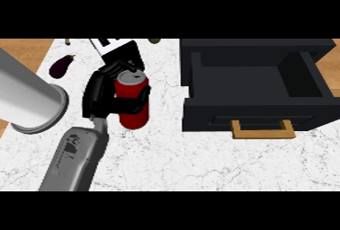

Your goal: Pick up the can, place it into the drawer and close the drawer

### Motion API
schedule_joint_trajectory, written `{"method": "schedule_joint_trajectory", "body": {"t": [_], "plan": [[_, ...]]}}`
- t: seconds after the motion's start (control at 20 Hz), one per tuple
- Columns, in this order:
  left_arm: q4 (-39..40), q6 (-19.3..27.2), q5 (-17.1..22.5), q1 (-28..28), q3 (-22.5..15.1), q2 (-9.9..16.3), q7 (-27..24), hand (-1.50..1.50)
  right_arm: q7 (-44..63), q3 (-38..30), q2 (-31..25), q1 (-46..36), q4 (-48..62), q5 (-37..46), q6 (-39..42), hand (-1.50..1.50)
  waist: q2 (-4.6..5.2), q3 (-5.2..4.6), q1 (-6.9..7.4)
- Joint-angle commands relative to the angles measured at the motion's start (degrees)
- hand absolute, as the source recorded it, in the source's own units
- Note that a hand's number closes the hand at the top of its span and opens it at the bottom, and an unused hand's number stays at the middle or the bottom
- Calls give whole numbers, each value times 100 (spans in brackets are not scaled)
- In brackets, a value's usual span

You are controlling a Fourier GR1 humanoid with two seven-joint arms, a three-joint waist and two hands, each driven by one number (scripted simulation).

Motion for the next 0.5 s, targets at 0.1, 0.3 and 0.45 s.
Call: {"method": "schedule_joint_trajectory", "body": {"t": [0.1, 0.3, 0.45], "plan": [[-118, 376, -289, -748, -327, -196, 845, 150, -100, -8, 45, 29, 50, 58, -19, -150, 6, -1, -14], [461, 605, -181, -1454, -443, -200, 748, 150, -234, -2, 45, -254, 413, 159, -110, -150, 16, -1, -25], [654, 1258, -285, -2147, -860, -201, 1102, 150, 426, -191, -133, -76, -246, -251, 24, -150, 12, -2, -75]]}}
